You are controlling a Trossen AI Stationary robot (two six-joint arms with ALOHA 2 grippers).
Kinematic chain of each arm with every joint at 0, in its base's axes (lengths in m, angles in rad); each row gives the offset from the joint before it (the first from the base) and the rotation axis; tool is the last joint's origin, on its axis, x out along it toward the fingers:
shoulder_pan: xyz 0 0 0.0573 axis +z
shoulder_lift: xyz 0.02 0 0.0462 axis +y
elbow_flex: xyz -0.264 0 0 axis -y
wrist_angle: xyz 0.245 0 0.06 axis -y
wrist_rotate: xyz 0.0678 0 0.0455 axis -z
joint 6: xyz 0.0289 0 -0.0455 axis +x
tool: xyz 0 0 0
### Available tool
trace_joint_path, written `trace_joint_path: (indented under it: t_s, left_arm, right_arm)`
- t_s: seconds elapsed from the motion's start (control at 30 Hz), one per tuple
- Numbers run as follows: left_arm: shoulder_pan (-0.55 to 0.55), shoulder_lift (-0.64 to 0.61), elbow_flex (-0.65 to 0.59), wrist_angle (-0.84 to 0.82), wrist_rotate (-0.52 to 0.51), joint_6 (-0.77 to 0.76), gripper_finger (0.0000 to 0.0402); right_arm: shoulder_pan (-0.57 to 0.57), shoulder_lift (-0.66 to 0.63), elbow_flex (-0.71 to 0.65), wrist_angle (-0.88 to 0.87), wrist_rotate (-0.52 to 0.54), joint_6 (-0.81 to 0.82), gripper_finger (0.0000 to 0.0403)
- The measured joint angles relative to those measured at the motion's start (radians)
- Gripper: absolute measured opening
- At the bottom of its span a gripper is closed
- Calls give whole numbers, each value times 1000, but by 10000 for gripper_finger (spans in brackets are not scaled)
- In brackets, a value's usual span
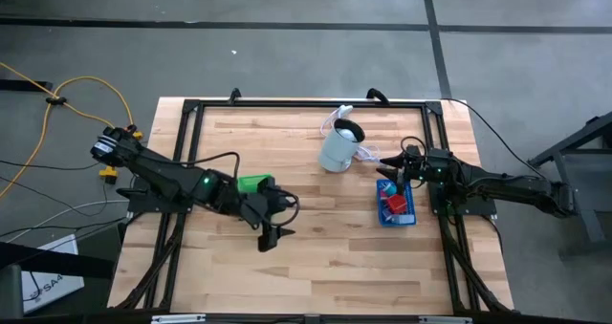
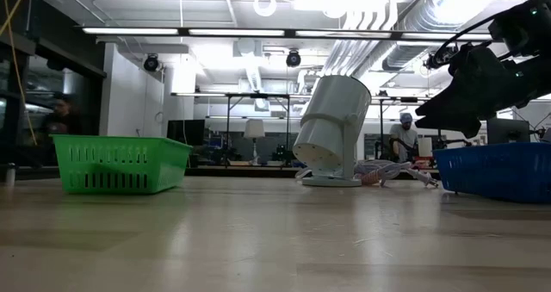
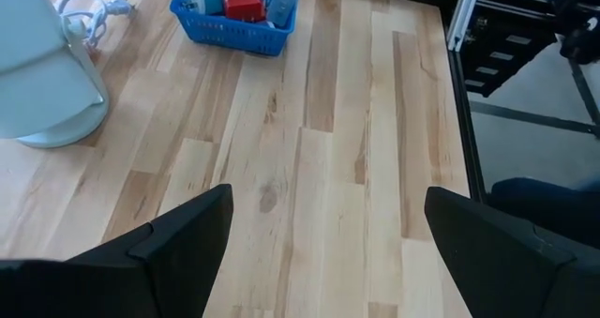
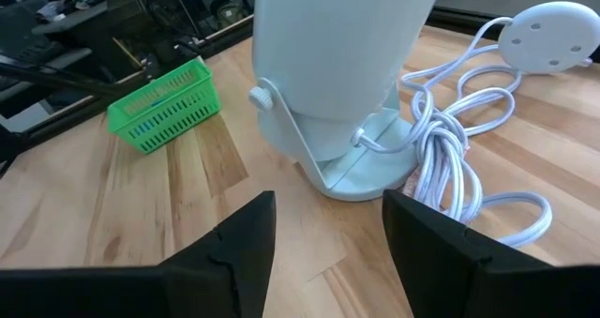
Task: Pick & Place Office items
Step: Return to Home Position
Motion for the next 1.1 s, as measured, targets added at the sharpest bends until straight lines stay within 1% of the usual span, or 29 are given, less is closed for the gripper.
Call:
trace_joint_path:
  t_s: [0.17, 0.37, 0.53, 0.63, 0.77, 0.87, 1.0, 1.1]
  left_arm:
    - [1, 0, 0, -1, 0, 9, 344]
    - [6, 0, -3, 3, -1, 153, 344]
    - [5, -11, -38, 39, -8, 176, 344]
    - [5, -71, -138, 140, -12, 183, 344]
    - [23, -203, -350, 322, -14, 184, 344]
    - [64, -319, -481, 429, -14, 179, 344]
    - [147, -465, -618, 514, -15, 179, 344]
    - [203, -546, -720, 604, -6, 192, 344]
  right_arm:
    - [0, 0, 0, 0, 1, 0, 184]
    - [0, 0, 0, 0, 1, 0, 184]
    - [0, 0, -1, 1, 2, 0, 184]
    - [0, 0, -1, 1, 2, 0, 184]
    - [0, 0, -1, 2, 2, 0, 184]
    - [0, 0, -1, 2, 2, 0, 184]
    - [0, 0, -1, 2, 2, 0, 184]
    - [0, 0, -1, 2, 2, 0, 184]
